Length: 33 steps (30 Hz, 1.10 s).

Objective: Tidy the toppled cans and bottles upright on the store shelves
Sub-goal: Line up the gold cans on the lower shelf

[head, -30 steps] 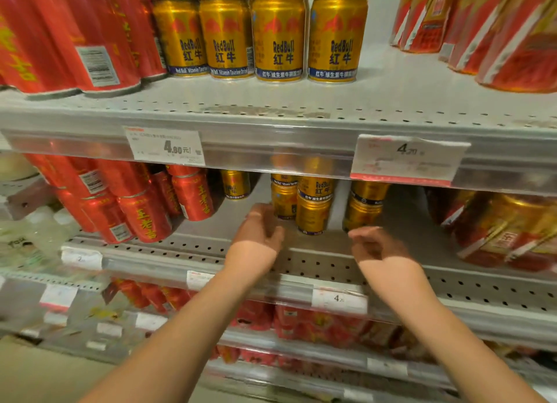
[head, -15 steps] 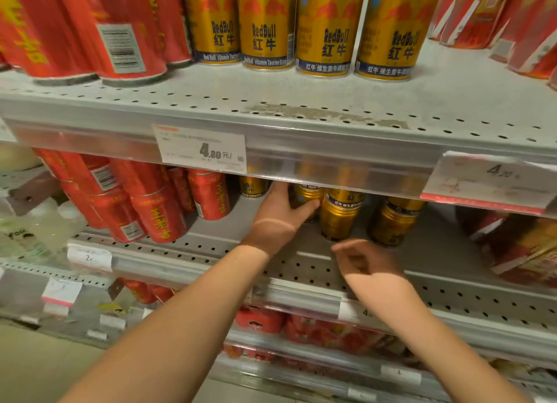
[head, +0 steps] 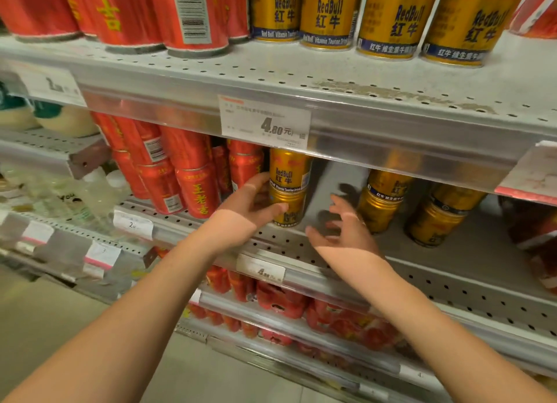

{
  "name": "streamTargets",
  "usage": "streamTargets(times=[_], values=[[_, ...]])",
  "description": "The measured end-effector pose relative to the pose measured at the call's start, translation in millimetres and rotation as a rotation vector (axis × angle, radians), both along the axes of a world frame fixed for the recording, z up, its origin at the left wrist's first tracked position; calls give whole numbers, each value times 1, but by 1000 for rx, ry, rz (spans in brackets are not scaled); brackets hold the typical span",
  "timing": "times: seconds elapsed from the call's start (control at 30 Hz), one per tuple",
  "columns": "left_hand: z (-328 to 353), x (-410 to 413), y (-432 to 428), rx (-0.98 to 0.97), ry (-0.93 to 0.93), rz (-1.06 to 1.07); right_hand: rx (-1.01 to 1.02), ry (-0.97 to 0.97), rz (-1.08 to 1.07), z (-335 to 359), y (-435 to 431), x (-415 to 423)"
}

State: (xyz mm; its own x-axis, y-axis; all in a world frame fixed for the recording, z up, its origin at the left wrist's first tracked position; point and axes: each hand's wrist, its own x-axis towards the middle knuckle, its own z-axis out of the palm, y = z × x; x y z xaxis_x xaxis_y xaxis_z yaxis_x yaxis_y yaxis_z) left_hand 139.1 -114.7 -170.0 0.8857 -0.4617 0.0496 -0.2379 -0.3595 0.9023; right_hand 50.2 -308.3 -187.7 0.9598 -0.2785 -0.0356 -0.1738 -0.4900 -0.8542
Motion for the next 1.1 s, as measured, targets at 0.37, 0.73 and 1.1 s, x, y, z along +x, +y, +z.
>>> streamTargets(times=[0.37, 0.73, 1.1], values=[[19, -11, 2, -217, -142, 224, -22, -87, 123, 4, 32, 41], [-7, -26, -1, 103, -250, 335, -98, -145, -126, 2, 41, 59], [-20, -38, 20, 408, -434, 340, -29, -153, -78, 1, 39, 70]])
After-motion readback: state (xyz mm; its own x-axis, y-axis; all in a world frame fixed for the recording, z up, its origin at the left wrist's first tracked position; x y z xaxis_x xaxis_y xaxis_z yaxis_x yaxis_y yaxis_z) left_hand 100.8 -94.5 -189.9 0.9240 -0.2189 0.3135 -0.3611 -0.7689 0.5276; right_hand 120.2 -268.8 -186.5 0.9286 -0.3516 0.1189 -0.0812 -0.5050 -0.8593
